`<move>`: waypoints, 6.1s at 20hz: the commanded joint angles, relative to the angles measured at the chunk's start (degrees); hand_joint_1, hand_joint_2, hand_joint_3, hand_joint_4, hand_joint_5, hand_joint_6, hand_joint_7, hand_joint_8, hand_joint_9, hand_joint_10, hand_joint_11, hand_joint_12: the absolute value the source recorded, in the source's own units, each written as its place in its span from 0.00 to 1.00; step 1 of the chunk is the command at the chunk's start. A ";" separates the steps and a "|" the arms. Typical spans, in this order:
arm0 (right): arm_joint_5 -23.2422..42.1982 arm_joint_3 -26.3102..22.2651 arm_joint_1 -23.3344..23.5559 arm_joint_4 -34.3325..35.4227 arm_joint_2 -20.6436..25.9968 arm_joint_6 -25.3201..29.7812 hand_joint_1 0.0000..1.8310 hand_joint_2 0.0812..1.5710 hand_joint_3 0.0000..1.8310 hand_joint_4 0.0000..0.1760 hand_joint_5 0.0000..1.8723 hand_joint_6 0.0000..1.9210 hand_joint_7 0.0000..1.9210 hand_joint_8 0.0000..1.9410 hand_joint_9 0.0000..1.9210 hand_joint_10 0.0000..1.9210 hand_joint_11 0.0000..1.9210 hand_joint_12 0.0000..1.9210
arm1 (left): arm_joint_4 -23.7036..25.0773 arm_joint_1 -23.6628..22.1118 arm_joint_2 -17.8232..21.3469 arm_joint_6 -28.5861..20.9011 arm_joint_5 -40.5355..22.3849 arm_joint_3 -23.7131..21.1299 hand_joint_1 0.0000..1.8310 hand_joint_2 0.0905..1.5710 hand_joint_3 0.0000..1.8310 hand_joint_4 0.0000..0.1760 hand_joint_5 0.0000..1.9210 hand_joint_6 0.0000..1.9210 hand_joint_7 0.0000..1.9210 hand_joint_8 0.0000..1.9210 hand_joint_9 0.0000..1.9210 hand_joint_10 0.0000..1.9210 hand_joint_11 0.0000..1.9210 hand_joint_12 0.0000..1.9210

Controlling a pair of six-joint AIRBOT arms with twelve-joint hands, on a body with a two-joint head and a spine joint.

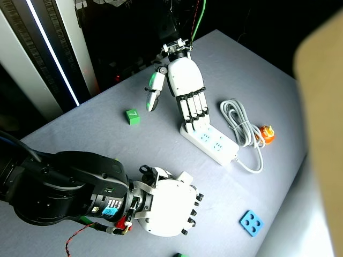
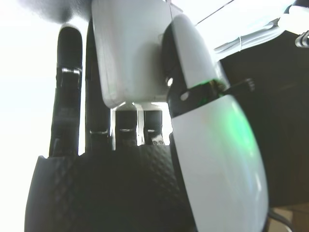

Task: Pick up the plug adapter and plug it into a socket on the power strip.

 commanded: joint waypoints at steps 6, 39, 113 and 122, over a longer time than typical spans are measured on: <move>2.51 0.19 0.20 0.54 0.62 0.48 0.66 0.70 0.00 0.06 0.48 0.57 0.54 0.47 0.63 0.02 0.44 0.48 | 0.92 -0.20 0.31 -0.17 -2.10 0.21 0.00 0.69 0.00 0.00 0.03 0.00 0.01 0.00 0.01 0.00 0.00 0.00; -8.80 -0.05 18.51 -73.42 -12.58 51.01 0.67 0.69 0.00 0.00 0.49 0.56 0.56 0.43 0.65 0.00 0.48 0.44 | 0.92 -0.18 0.31 0.22 -0.33 0.47 0.00 0.70 0.00 0.00 0.03 0.00 0.01 0.00 0.00 0.00 0.00 0.00; -13.66 3.63 11.99 -101.49 -24.48 77.75 0.74 0.68 0.00 0.00 0.49 0.54 0.54 0.43 0.57 0.40 0.47 0.45 | 0.91 -0.88 -0.10 0.97 1.70 1.61 0.00 0.70 0.00 0.00 0.03 0.00 0.01 0.00 0.00 0.00 0.00 0.00; -15.16 2.54 11.40 -104.91 -25.56 81.49 0.75 0.68 0.00 0.00 0.48 0.54 0.54 0.44 0.55 0.50 0.47 0.48 | 0.91 -0.80 -0.09 0.95 1.78 1.79 0.00 0.70 0.00 0.00 0.04 0.01 0.03 0.01 0.02 0.01 0.01 0.01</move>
